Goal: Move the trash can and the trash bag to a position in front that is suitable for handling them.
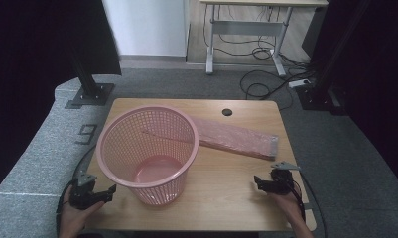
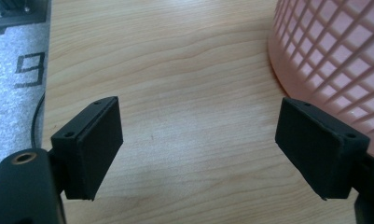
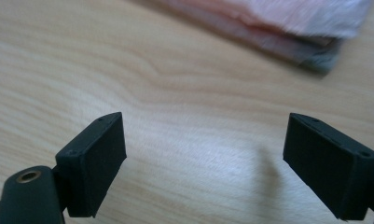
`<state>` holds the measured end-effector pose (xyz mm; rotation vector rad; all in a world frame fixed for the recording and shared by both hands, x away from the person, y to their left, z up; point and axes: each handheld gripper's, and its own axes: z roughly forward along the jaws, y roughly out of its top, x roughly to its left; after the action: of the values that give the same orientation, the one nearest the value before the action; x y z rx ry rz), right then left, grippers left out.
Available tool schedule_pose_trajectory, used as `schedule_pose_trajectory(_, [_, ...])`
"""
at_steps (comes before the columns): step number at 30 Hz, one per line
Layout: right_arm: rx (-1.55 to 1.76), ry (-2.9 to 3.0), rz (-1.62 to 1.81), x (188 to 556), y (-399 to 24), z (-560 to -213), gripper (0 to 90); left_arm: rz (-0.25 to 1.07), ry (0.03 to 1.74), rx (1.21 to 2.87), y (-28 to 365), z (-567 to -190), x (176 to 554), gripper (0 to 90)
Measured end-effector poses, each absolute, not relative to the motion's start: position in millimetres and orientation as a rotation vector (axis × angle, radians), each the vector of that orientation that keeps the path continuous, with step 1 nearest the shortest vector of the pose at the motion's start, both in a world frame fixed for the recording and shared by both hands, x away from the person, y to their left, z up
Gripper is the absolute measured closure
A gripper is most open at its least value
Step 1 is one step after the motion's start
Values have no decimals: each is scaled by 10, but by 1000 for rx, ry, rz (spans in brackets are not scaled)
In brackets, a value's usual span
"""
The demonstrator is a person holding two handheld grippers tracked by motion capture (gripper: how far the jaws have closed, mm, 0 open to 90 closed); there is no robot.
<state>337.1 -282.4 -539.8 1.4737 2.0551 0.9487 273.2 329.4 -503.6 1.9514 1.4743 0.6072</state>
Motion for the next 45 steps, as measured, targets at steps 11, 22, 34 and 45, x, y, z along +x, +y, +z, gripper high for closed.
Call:
schedule_pose_trajectory(11, [1423, 2066, 957, 3315, -2745, -5362, 134, 667, 1512, 1917, 3058, -4926, 2728, 147])
schedule_pose_trajectory(22, [1451, 2051, 1001, 3267, -2833, -5344, 141, 728, 1451, 1913, 2830, -4908, 2992, 184])
schedule_pose_trajectory(34, [1473, 2056, 996, 3329, -2778, -5358, 149, 698, 1396, 1951, 2480, -4912, 3244, 199])
schedule_pose_trajectory(45, [1492, 2036, 984, 3288, -2815, -5350, 150, 713, 1327, 2010, 2113, -4898, 3414, 204])
